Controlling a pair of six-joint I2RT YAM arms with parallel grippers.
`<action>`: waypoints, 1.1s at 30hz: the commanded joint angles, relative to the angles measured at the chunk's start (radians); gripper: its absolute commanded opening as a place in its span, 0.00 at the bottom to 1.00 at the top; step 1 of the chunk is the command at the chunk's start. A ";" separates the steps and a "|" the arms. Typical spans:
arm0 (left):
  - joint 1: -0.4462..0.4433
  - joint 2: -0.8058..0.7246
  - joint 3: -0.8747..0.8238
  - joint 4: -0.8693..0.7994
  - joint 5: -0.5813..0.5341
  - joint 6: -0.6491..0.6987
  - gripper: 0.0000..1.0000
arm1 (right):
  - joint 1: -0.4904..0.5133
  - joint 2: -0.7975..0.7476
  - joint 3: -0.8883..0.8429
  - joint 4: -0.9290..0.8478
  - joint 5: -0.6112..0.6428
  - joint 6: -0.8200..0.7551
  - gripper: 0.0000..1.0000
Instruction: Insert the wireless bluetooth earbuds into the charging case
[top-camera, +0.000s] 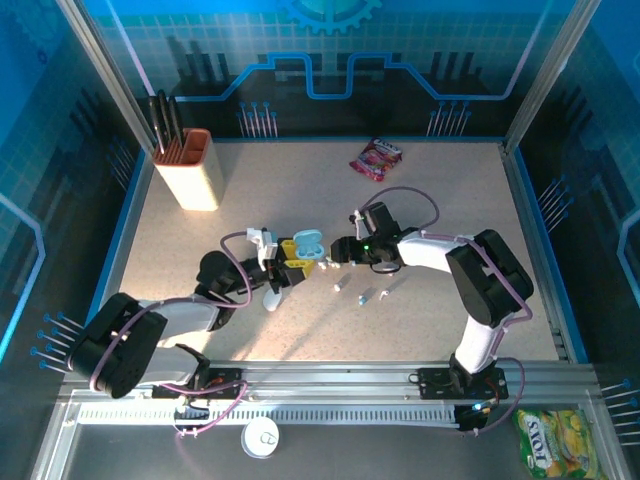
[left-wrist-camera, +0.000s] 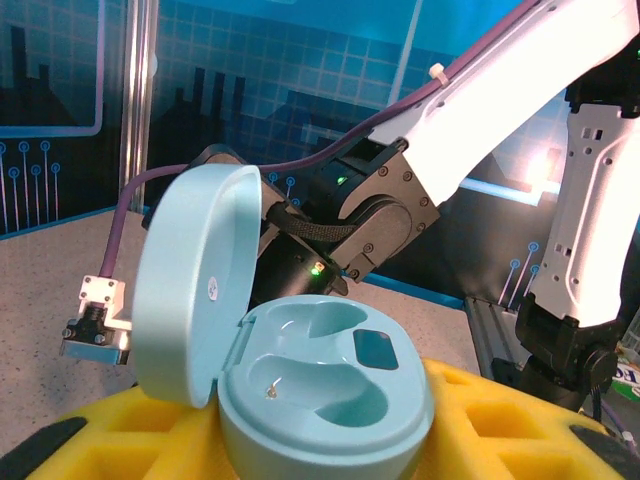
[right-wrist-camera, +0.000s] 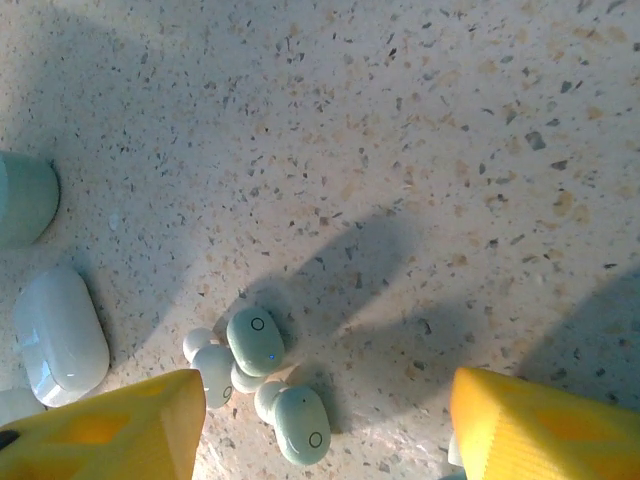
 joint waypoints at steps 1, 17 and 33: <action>0.008 -0.048 -0.016 0.019 -0.008 0.032 0.42 | -0.008 0.014 -0.003 0.020 -0.029 -0.017 0.67; 0.008 -0.121 -0.030 -0.069 -0.014 0.073 0.42 | -0.011 -0.092 -0.095 0.076 -0.039 -0.002 0.66; 0.009 -0.115 -0.032 -0.069 -0.031 0.091 0.42 | -0.057 0.002 -0.014 0.021 -0.088 -0.061 0.66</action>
